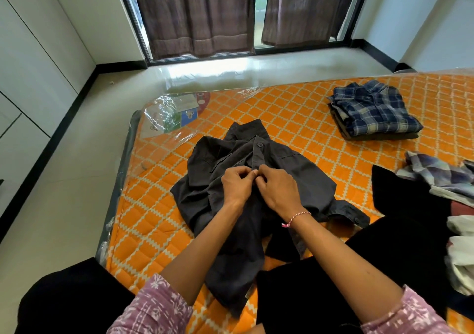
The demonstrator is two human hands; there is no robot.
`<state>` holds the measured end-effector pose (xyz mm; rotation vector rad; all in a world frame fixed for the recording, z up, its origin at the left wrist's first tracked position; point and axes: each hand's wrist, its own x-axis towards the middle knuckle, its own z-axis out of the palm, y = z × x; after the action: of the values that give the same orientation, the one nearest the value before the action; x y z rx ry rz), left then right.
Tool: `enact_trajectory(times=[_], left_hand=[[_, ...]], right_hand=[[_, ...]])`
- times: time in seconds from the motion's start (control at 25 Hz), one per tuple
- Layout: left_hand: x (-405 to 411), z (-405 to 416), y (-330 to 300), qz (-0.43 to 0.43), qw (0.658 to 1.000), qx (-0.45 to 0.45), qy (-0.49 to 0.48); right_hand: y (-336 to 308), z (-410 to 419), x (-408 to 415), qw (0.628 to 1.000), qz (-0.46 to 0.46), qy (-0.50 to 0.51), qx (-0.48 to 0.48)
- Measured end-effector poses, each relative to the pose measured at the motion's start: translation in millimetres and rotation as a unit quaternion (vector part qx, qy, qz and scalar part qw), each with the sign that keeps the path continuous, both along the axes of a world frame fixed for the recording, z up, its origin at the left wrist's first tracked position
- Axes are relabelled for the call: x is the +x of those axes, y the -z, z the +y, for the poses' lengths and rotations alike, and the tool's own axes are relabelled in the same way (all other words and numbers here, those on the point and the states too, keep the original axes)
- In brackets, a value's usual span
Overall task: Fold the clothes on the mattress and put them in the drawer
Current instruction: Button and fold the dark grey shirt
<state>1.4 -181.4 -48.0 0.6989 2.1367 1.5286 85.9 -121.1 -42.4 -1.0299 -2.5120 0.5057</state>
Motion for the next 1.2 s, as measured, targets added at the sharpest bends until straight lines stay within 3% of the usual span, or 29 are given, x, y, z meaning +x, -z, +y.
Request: enact_trajectory(times=[0.08,0.12,0.2,0.28,0.44,0.52,0.64,0.92,0.96,1.0,1.08,1.12,1.2], left_hand=[[-2,-1,2,-0.068,0.997,0.032,0.017],[-6,-2,3,-0.084,0.994,0.043,0.052],[-18,-4,3,-0.089,0.984,0.045,0.146],[-26,-4,1,-0.113,0.973,0.043,0.198],[-28,-1,-4,-0.104,0.977,0.0,0.187],[-26,0,-8,-0.042,0.976,-0.088,0.195],[-16,-2,-5,0.121,0.951,-0.246,0.144],[-10,-3,25,0.267,0.893,-0.329,0.155],[-14,-4,29,0.271,0.886,-0.333,0.174],[-19,-5,33,0.266,0.881,-0.337,0.2],[-25,-10,42,0.252,0.875,-0.337,0.238],[-26,-12,44,0.247,0.878,-0.329,0.242],[-25,-14,47,0.234,0.897,-0.3,0.226]], right_hand=[[-5,9,1,0.998,0.011,-0.023,-0.063],[-6,15,4,0.989,0.037,-0.042,-0.14],[-7,22,9,0.929,0.126,-0.068,-0.341],[-6,25,11,0.869,0.181,-0.055,-0.457],[-5,29,4,0.837,0.217,-0.021,-0.502],[-9,34,-3,0.827,0.227,-0.008,-0.514],[-16,44,-20,0.815,0.246,0.014,-0.524],[-31,69,-45,0.763,0.298,0.124,-0.56],[-32,70,-43,0.775,0.297,0.125,-0.544],[-30,69,-38,0.818,0.27,0.112,-0.495],[-15,50,-20,0.938,0.164,0.067,-0.297],[-3,34,-9,0.975,0.113,0.057,-0.185],[23,0,13,0.999,0.025,0.032,-0.026]])
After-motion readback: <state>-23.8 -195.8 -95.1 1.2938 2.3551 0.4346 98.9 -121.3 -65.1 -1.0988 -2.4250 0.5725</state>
